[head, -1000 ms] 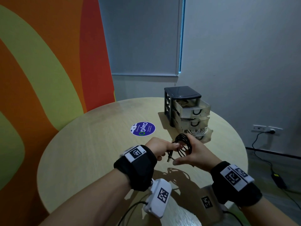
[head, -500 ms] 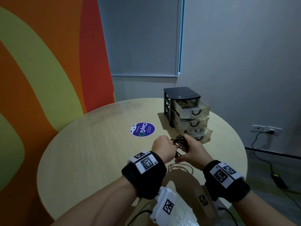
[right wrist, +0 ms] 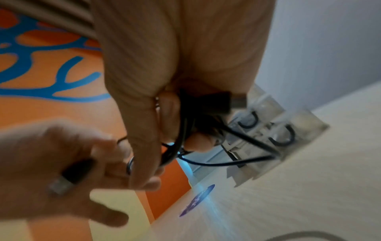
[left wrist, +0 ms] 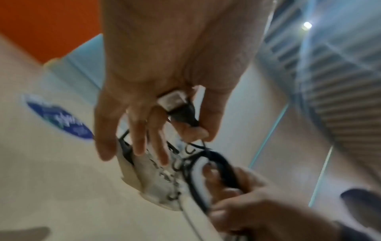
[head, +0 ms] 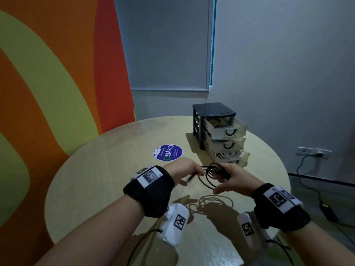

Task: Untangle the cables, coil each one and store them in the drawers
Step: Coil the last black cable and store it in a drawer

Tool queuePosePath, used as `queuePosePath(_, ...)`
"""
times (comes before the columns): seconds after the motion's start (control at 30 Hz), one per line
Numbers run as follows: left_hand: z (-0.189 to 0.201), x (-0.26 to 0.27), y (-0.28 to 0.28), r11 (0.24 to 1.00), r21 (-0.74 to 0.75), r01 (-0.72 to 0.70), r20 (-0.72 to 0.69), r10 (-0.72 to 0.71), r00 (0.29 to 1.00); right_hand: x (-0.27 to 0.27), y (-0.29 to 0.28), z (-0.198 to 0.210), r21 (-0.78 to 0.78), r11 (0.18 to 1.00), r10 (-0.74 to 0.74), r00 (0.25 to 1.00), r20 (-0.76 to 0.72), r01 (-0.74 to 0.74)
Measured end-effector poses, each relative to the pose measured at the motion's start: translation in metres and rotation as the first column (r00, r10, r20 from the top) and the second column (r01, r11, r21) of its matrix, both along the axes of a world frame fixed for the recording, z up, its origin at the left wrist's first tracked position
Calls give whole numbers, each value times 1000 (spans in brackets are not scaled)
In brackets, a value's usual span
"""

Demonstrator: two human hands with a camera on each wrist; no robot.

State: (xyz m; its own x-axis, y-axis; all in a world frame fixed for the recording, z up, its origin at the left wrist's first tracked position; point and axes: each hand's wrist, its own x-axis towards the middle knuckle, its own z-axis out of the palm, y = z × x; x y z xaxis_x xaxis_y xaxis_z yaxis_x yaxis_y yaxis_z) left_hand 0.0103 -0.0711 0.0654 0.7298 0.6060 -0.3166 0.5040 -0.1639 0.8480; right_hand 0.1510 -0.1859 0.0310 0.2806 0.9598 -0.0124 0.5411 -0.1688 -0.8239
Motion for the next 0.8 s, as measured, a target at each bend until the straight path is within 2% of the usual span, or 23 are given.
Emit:
queuePosePath(0.1,0,-6,3,987,134,91,18,-94,995,5,-10,2,67,997,-1,942,-337,25)
queuePosePath(0.17,-2,-7,-3,966,222,134,46,-148,988,-1,-13,7,114,993,23,865,-501,39)
queuePosePath(0.2,-5,-5,-7,958,250,140,62,-160,985,-3,-11,8,128,990,26,843,-537,51)
queuePosePath(0.3,-7,2,-21,944,287,165,80,-195,978,-10,-7,14,127,986,-12,814,-581,105)
queuePosePath(0.37,-4,5,-26,953,246,180,122,-214,969,-8,-7,17,108,987,-33,822,-569,115)
queuePosePath(0.5,11,11,-30,980,99,172,267,-193,944,-8,-11,26,50,998,-12,864,-503,43)
queuePosePath(0.53,12,13,-29,973,132,188,243,-216,946,-9,-12,28,47,998,-4,862,-507,32)
queuePosePath(0.6,11,18,-27,930,306,205,178,-268,947,-7,-12,35,65,998,12,849,-528,27)
queuePosePath(0.67,9,21,-23,893,409,185,180,-278,944,-1,-12,42,98,994,22,810,-586,43)
queuePosePath(0.8,10,29,-10,918,369,146,229,-242,943,15,-11,45,198,979,81,774,-628,58)
